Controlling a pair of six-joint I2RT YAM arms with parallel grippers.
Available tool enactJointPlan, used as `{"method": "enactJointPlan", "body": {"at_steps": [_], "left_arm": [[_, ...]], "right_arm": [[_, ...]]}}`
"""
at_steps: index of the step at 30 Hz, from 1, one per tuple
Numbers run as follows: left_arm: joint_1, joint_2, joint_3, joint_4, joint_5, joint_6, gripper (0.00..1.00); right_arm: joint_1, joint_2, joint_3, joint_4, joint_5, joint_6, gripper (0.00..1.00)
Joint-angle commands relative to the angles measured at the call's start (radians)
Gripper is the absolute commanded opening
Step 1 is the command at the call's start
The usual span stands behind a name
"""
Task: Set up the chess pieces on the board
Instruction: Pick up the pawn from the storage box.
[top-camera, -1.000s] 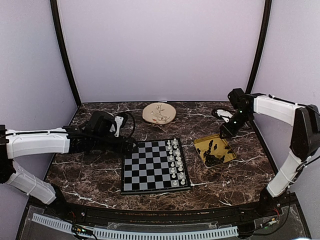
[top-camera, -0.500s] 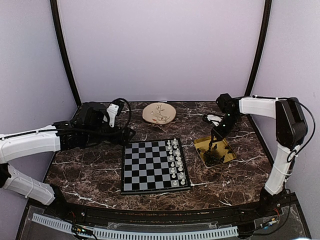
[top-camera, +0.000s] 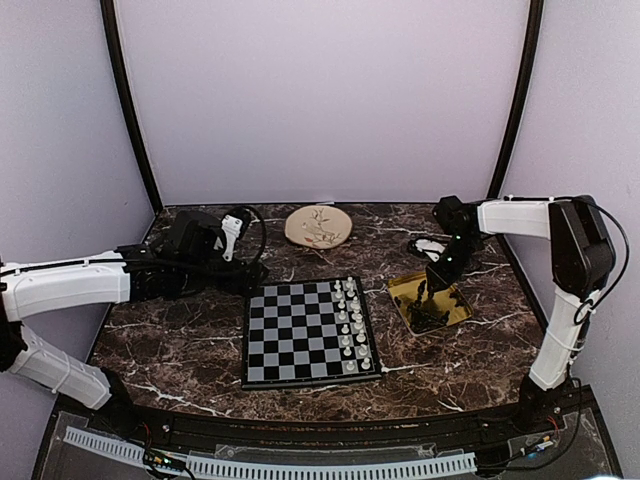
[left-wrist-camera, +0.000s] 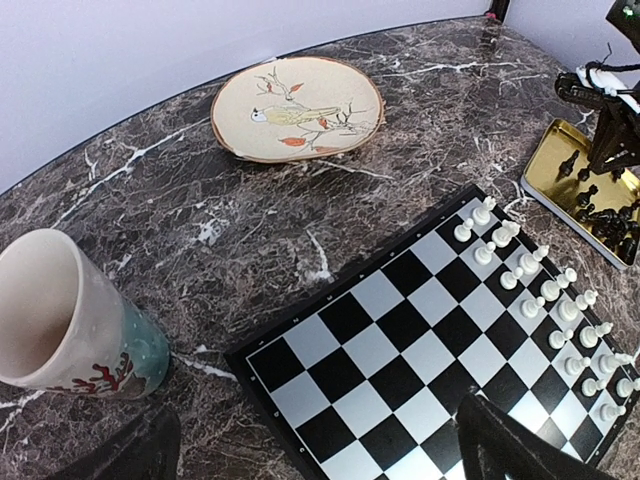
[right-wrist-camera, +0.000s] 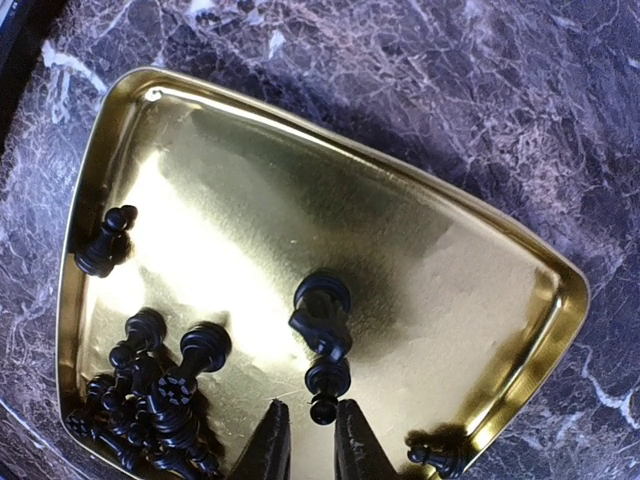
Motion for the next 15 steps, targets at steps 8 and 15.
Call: {"method": "enactJointPlan", "body": {"at_steps": [8,15], "left_arm": [[0.001,-0.130,-0.091,0.121,-0.032,0.052,0.99],[0.001,-0.092,-0.042,0.035,0.007,0.025,0.96]], "right_arm": [[0.002,0.021,0.006,-0.004,0.020,0.016,0.06],[0.002,0.030,0.015,-0.005,0.021,0.019,0.13]]}}
